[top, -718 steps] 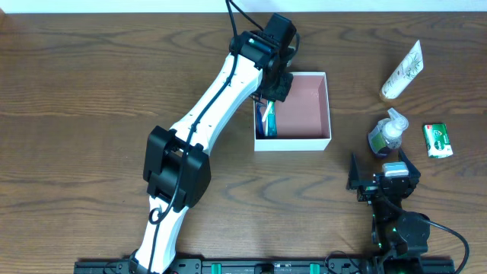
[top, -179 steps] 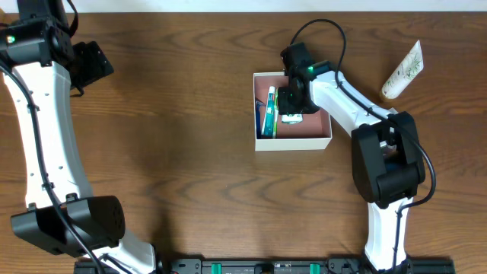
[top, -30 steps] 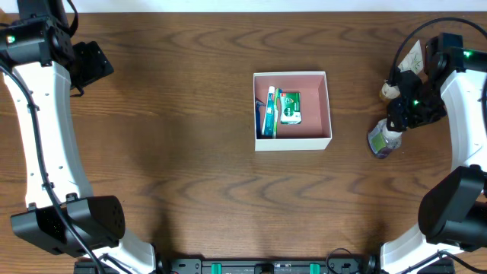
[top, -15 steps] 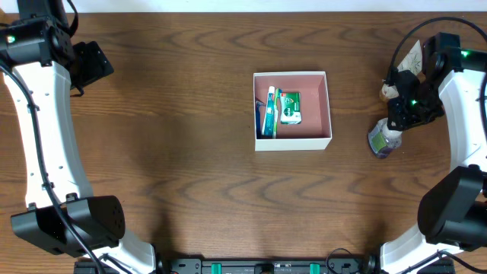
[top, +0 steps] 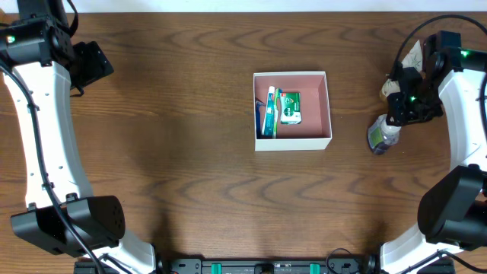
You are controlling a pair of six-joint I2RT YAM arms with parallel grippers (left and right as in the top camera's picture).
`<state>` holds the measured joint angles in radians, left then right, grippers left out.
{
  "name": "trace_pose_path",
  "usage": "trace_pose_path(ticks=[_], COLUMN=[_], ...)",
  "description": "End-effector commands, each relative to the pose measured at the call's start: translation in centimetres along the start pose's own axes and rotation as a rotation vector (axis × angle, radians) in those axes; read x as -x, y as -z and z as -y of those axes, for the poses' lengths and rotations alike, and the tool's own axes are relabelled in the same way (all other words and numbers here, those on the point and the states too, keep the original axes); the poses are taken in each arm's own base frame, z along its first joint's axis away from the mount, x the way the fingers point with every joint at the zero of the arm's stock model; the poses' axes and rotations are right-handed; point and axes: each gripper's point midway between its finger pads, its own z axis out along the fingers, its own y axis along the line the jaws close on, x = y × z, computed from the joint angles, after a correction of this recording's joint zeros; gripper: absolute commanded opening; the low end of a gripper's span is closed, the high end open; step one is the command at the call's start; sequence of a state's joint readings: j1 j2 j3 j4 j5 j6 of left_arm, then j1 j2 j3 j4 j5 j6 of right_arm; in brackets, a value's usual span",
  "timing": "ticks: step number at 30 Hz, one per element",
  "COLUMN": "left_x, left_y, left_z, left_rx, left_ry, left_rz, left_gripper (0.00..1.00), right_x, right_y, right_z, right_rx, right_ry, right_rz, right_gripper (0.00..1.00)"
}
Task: Pack container
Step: 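Lift the soap bottle and carry it over the box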
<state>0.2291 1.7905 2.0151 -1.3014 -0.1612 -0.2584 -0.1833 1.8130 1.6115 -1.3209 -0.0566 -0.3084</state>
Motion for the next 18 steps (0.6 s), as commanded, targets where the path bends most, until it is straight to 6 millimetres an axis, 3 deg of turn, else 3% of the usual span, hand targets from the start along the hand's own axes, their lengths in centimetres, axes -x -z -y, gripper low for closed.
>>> trace_pose_path(ticks=[1,10,18], left_x=[-0.2,-0.2,-0.2], left_y=[-0.5,-0.5,-0.5], left_z=[-0.3,-0.3,-0.3], left_rx=[0.015,0.015,0.015], left_ry=[0.001,0.001,0.001], left_rz=[-0.014,-0.014,-0.014], left_gripper=[0.98,0.98,0.98], right_x=[2.1,5.8,8.7], right_y=[1.9,8.4,12.9], right_z=[-0.9,-3.3,-9.4], right_rx=[0.041,0.098,0.122], right_ry=[-0.068,-0.033,0.081], right_rz=[0.081,0.264,0.403], right_gripper=[0.24,0.25,0.27])
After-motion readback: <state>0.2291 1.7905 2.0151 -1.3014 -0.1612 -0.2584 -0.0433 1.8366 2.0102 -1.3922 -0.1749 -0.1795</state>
